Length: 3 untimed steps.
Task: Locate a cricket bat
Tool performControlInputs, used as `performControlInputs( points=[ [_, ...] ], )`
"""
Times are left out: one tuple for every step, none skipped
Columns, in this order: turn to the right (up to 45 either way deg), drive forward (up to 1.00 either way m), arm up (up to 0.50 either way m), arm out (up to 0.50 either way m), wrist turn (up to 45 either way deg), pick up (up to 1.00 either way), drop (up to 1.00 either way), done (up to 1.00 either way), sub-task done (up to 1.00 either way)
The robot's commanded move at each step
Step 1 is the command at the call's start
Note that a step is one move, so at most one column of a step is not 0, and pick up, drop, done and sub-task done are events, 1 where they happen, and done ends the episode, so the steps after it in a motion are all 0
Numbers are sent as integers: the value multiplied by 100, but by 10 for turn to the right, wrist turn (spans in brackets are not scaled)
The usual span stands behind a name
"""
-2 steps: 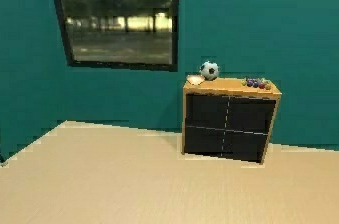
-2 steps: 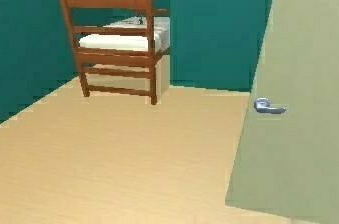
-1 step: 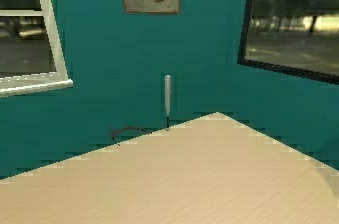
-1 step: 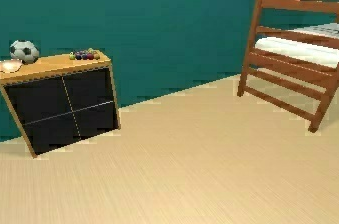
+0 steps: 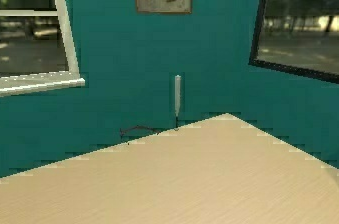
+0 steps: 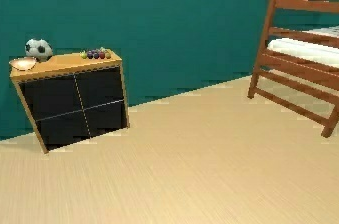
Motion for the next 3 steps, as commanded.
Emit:
performControlInputs(
  points=[
    [0,100,0,0,0,0,0,0,0],
    [0,55,0,0,0,0,0,0,0],
    [0,0,0,0,0,0,0,100,0]
  ],
)
